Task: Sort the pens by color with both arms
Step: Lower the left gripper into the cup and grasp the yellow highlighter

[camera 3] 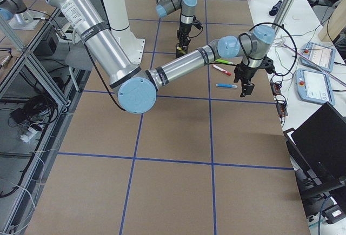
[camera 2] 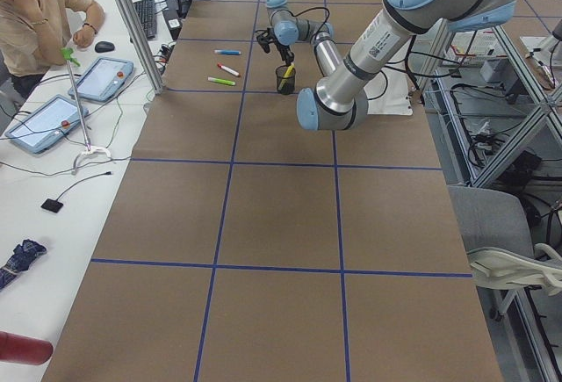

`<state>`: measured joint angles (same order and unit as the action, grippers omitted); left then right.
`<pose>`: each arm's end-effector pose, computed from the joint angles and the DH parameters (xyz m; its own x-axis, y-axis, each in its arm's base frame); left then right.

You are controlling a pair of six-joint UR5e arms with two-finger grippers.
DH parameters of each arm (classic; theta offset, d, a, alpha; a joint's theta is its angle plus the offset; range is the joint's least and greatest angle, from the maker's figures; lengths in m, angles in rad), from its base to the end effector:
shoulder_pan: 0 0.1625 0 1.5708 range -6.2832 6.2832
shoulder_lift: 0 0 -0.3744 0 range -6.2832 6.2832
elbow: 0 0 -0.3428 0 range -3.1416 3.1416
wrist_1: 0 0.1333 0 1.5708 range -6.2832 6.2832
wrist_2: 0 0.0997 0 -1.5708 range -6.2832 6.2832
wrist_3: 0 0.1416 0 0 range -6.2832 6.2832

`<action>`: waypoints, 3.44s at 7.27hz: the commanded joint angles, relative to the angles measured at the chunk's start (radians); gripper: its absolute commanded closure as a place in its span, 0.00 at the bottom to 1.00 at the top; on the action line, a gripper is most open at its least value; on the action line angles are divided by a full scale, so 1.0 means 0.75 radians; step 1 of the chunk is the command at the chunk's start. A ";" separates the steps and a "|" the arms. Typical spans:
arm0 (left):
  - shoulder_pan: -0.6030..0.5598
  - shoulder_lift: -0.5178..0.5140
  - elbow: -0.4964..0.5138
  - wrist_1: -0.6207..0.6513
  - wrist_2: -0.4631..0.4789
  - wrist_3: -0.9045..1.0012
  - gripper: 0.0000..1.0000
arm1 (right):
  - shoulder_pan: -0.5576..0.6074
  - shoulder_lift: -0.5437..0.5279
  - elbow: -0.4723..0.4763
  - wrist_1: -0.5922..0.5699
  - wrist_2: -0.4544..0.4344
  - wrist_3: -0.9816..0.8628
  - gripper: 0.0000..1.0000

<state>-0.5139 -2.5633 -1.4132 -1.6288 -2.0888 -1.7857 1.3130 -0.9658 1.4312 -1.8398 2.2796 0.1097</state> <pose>0.5802 -0.4001 0.1125 0.5141 -0.5030 -0.6948 0.2056 0.8587 -0.4695 -0.1229 -0.6274 0.4026 0.7248 -0.2106 0.6559 0.1717 0.9773 0.1241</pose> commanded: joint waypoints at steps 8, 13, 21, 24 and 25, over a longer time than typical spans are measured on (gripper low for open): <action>0.000 0.014 -0.075 0.094 -0.011 0.020 0.53 | -0.006 -0.021 0.010 0.007 -0.006 0.013 0.01; 0.004 0.025 -0.059 0.094 -0.009 0.059 0.53 | -0.006 -0.021 0.008 0.007 -0.008 0.013 0.01; 0.039 0.025 -0.057 0.094 0.001 0.086 0.76 | -0.006 -0.021 0.008 0.007 -0.008 0.015 0.01; 0.039 0.025 -0.061 0.096 0.001 0.104 0.99 | -0.008 -0.019 0.008 0.007 -0.006 0.015 0.01; 0.039 0.025 -0.071 0.100 0.001 0.104 1.00 | -0.006 -0.019 0.010 0.007 -0.006 0.015 0.01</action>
<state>-0.4847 -2.5439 -1.4590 -1.5568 -2.0876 -1.7082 1.3075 -0.9804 1.4375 -1.8346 2.2743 0.1212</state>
